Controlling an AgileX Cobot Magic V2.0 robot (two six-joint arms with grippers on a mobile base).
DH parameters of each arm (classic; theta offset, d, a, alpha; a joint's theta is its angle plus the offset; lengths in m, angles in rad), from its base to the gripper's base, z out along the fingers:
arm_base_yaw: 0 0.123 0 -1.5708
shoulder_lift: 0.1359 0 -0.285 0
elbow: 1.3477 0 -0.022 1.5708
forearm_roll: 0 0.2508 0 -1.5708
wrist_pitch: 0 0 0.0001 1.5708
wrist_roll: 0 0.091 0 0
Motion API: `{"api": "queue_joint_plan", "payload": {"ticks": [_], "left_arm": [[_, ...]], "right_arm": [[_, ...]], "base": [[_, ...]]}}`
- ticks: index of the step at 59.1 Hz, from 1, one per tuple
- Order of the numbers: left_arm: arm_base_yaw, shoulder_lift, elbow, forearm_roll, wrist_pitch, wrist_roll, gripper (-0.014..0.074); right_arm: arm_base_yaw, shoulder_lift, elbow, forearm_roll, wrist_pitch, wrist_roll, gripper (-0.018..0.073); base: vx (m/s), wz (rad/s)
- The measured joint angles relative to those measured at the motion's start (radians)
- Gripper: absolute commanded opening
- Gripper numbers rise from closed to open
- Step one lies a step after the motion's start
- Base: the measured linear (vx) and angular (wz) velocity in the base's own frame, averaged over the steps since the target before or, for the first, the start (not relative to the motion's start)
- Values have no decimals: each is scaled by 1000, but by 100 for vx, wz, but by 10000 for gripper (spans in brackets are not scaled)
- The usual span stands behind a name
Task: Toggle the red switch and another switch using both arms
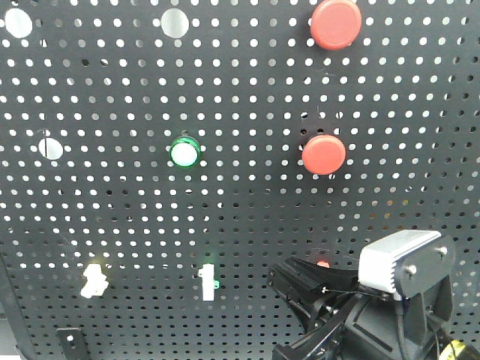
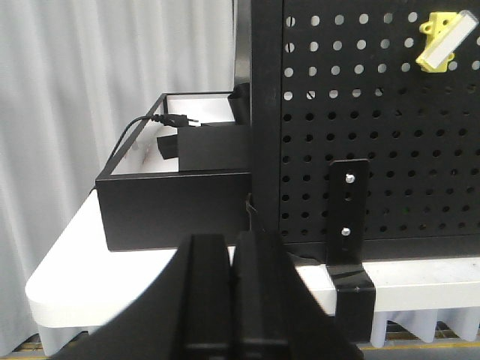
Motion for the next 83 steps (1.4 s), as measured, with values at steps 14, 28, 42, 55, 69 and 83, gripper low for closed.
{"api": "queue_joint_plan", "payload": {"ticks": [14, 28, 42, 55, 69, 83], "left_arm": [[0, 0, 0, 0, 1, 0, 2], [0, 0, 0, 0, 1, 0, 2], [0, 0, 0, 0, 2, 0, 2], [0, 0, 0, 0, 2, 0, 2], [0, 0, 0, 0, 1, 0, 2], [0, 0, 0, 0, 4, 0, 2]], "right_arm": [[0, 0, 0, 0, 0, -14, -6], [-64, -169, 105, -2, 1, -209, -6], [-347, -561, 344, -22, 27, -246, -6], [-594, -870, 559, -26, 206, -221, -6], [-649, -1131, 674, -108, 432, -134, -6], [-650, -1140, 678, -138, 554, -71, -6]], "base": [[0, 0], [0, 0], [0, 0], [0, 0], [0, 0], [0, 0]]}}
